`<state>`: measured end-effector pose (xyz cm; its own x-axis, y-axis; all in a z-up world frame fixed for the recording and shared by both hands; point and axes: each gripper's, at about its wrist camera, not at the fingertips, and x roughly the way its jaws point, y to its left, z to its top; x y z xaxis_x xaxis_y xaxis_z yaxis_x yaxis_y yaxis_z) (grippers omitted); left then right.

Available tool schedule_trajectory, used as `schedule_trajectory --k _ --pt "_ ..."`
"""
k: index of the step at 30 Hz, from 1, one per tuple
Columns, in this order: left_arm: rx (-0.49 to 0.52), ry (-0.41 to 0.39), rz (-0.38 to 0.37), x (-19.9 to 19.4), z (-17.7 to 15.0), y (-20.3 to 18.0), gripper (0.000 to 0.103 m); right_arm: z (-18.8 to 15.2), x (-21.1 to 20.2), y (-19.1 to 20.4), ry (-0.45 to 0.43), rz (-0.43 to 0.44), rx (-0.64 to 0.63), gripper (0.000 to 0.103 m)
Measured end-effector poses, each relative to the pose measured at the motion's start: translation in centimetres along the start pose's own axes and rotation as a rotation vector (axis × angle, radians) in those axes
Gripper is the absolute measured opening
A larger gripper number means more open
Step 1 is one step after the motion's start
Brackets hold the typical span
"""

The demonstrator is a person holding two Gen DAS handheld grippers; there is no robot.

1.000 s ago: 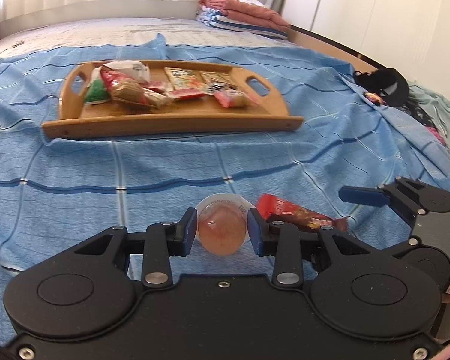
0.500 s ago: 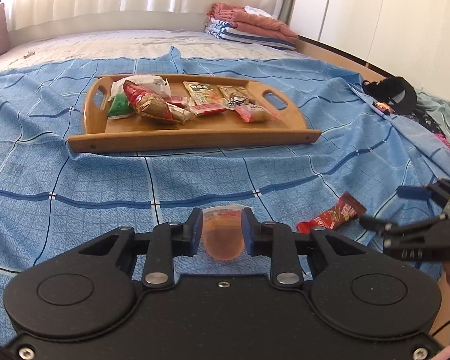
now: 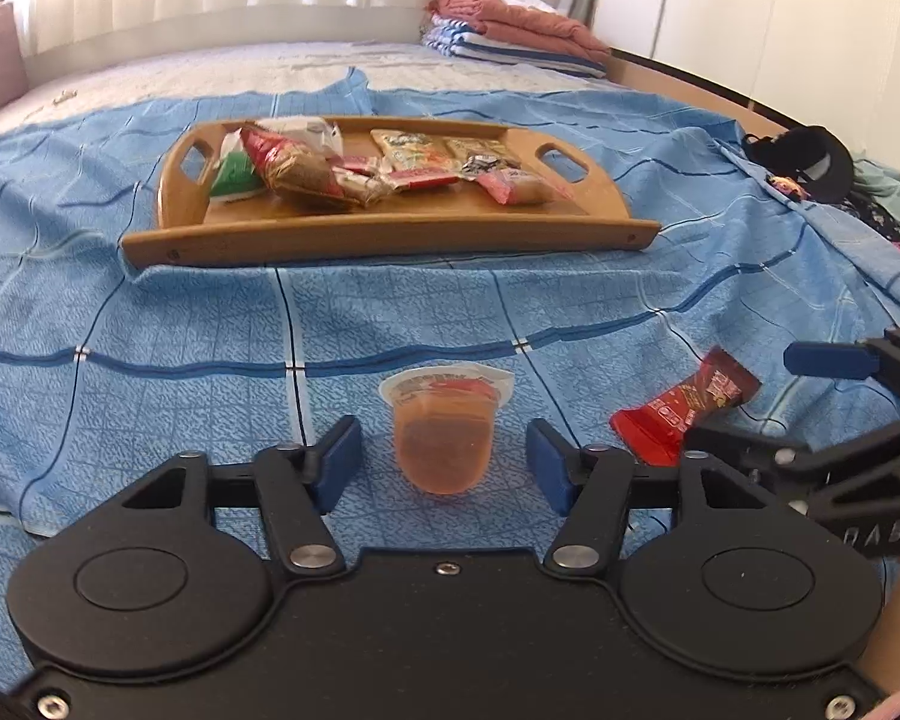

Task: Organize snacks
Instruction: 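Grasp the orange jelly cup with the left gripper while the right grasps the red chocolate bar, then carry the jelly cup and chocolate bar over the wooden tray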

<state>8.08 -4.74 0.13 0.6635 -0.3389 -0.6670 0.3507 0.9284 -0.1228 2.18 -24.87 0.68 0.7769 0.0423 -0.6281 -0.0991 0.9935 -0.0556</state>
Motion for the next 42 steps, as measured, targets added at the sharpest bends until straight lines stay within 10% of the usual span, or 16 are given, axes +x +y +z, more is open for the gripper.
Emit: schedule_trajectory --k 14,20,42 --pt "-0.03 0.001 0.02 -0.4 1.1 1.0 0.032 -0.1 2.8 1.0 0.031 0.057 0.066 0.099" --pt "-0.031 -0.027 0.044 -1.0 1.7 1.7 0.033 0.2 2.0 1.2 0.011 0.066 0.064 0.07" --pt "-0.051 -0.066 0.08 -1.2 6.5 3.1 0.033 6.7 1.2 1.1 -0.044 0.012 0.071 0.069"
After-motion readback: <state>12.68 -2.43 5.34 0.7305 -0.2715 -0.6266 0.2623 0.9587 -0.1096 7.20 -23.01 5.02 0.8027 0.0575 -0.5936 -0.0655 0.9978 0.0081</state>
